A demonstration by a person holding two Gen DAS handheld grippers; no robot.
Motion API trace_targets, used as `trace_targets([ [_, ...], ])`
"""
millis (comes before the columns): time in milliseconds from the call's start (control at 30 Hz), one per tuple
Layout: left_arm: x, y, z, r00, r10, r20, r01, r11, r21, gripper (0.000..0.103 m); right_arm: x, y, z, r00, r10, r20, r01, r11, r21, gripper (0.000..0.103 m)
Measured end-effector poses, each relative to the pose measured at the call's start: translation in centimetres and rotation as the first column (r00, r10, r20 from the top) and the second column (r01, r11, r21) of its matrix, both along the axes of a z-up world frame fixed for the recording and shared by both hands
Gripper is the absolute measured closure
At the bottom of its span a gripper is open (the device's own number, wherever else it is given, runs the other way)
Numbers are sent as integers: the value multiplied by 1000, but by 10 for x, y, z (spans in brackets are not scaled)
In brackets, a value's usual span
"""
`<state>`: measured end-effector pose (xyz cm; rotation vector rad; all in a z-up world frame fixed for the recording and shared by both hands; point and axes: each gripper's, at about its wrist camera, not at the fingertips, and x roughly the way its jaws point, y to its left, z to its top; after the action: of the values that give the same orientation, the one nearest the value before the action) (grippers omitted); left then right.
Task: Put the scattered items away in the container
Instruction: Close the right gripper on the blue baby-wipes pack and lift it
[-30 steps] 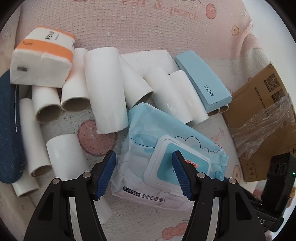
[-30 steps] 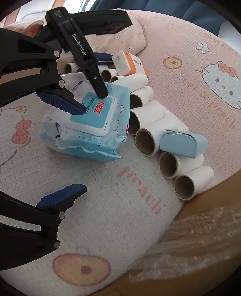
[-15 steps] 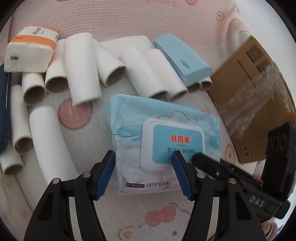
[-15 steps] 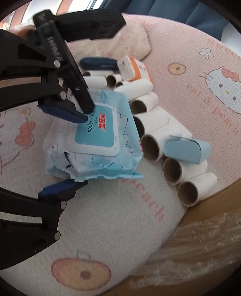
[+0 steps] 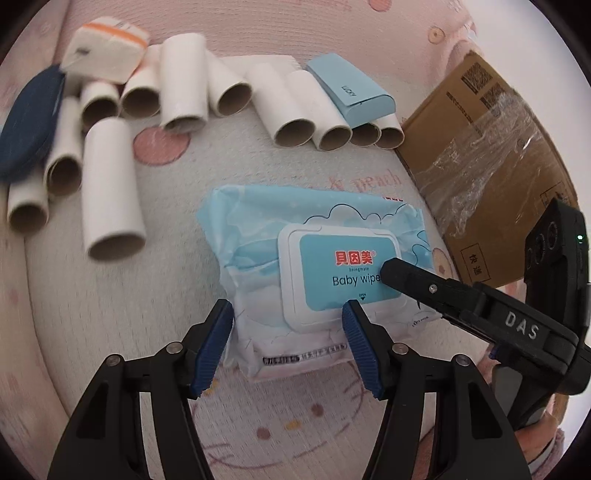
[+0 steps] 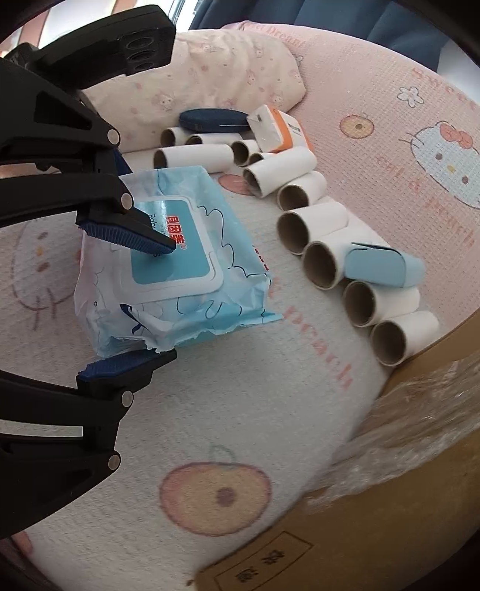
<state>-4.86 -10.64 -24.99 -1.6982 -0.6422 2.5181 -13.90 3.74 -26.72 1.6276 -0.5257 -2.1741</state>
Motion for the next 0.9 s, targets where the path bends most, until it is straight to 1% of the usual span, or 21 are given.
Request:
trace_targets([
  [67, 1, -5, 1, 1000, 22, -1, -22, 999, 27, 37, -3, -1, 0, 1000, 5, 13, -5, 1000, 7, 53],
  [167, -3, -13, 2, 999, 33, -1, -32, 998, 58, 37, -7, -2, -1, 1000, 13, 23, -13, 1000, 22, 53],
  [300, -14, -23, -2, 999, 53, -7, -52, 995, 80, 37, -10, -5, 1, 999, 31, 9, -32, 998, 46, 52],
  [433, -20, -29, -10, 998, 66, 11, -67, 990, 125, 37, -15, -11, 3, 998, 60, -15, -59, 995, 77, 51],
  [500, -19, -30, -13, 997, 71, 18, -72, 990, 125, 45, -18, -15, 4, 996, 80, -35, -77, 992, 98, 51],
  [567, -21, -29, -15, 997, 77, 22, -80, 989, 125, 49, -20, -18, 4, 994, 103, -46, -98, 990, 103, 49],
  [700, -20, -31, -15, 994, 106, 32, -110, 983, 150, 53, -19, -21, 3, 990, 129, -59, -122, 987, 100, 49],
  [767, -19, -31, -15, 991, 128, 32, -132, 977, 165, 53, -15, -26, 6, 985, 152, -77, -142, 982, 123, 49],
  [900, -16, -29, -7, 991, 132, 20, -133, 979, 152, 53, -10, -35, 15, 974, 203, -104, -183, 967, 175, 50],
])
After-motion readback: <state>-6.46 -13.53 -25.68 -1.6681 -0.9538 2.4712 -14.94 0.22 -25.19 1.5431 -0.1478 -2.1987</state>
